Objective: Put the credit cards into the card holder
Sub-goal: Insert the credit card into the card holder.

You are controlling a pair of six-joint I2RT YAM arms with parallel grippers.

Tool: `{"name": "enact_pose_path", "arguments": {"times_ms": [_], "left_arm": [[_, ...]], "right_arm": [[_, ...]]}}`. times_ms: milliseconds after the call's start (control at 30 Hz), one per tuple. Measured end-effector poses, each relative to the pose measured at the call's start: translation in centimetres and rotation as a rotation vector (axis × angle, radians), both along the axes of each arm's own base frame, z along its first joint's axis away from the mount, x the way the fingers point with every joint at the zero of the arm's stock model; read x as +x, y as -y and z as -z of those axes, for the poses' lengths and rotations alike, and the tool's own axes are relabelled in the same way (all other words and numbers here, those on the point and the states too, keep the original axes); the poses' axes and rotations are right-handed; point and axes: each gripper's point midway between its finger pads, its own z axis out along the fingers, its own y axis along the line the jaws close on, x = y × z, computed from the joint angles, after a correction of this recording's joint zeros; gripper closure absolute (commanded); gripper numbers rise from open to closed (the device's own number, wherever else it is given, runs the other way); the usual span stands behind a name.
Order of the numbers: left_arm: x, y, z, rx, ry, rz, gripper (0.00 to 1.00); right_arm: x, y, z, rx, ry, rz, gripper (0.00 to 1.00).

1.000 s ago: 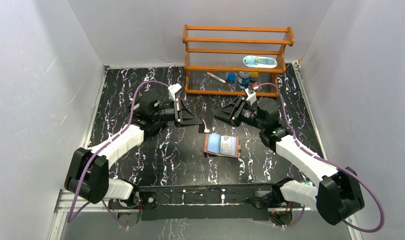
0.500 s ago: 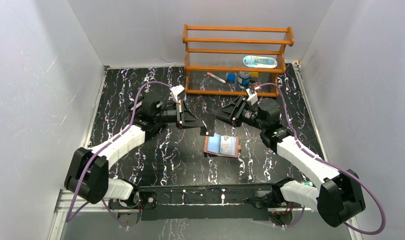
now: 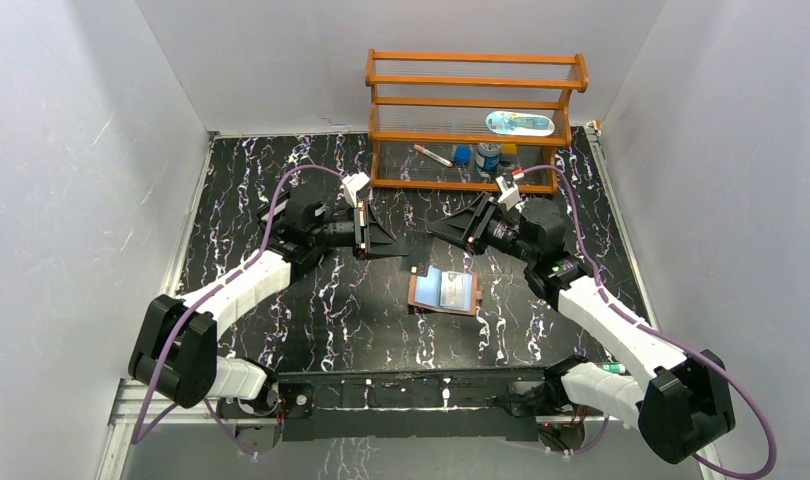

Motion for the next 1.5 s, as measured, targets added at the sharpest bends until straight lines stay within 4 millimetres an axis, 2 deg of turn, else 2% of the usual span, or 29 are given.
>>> {"name": "enact_pose_path", "arguments": {"times_ms": [167, 300, 333, 433, 467, 500, 600, 667, 833, 1033, 1133, 1300, 1500], "left_arm": [[0.0, 0.1, -0.1, -0.005, 0.002, 0.001, 1.0], [-0.1, 0.2, -0.4, -0.012, 0.004, 0.003, 0.99], [-0.1, 0.2, -0.4, -0.012, 0.003, 0.003, 0.91], [0.1, 0.2, 0.0, 0.001, 0.008, -0.007, 0.66], [0.2, 0.1, 0.3, 0.014, 0.0, -0.017, 0.59], [0.3, 0.1, 0.5, 0.027, 0.006, -0.023, 0.57], [0.8, -0.1, 1.7, 0.093, 0.014, -0.057, 0.57], [1.1, -0.2, 2.9, 0.148, 0.024, -0.084, 0.62], [0.8, 0.1, 7.2, 0.292, 0.017, -0.093, 0.71], [-0.1, 0.9, 15.5, 0.496, -0.062, -0.043, 0.7], [-0.7, 0.7, 18.3, 0.577, -0.084, -0.025, 0.68], [-0.7, 0.6, 19.4, 0.624, -0.051, -0.02, 0.65], [-0.5, 0.6, 20.1, 0.654, -0.022, -0.011, 0.67]], "right_arm": [[-0.1, -0.1, 0.5, -0.015, 0.001, -0.015, 0.71], [-0.3, -0.3, 0.7, -0.018, -0.006, -0.034, 0.97], [-0.3, -0.3, 0.8, -0.02, -0.004, -0.036, 1.0], [-0.4, -0.3, 0.8, -0.022, 0.002, -0.041, 1.0], [-0.4, -0.3, 0.9, -0.03, 0.011, -0.045, 1.0], [-0.4, -0.3, 1.0, -0.039, 0.016, -0.048, 1.0], [-0.4, 0.1, 2.5, -0.106, 0.037, -0.057, 1.0], [-0.1, 0.7, 3.8, -0.162, 0.044, -0.055, 1.0], [1.5, 3.3, 7.5, -0.289, 0.03, -0.019, 1.0], [1.7, 4.8, 12.1, -0.38, -0.014, -0.033, 1.0], [1.6, 5.6, 14.4, -0.416, -0.05, -0.04, 1.0], [2.1, 7.1, 17.2, -0.445, -0.106, -0.027, 1.0], [2.9, 7.1, 18.1, -0.437, -0.103, -0.035, 1.0]]}}
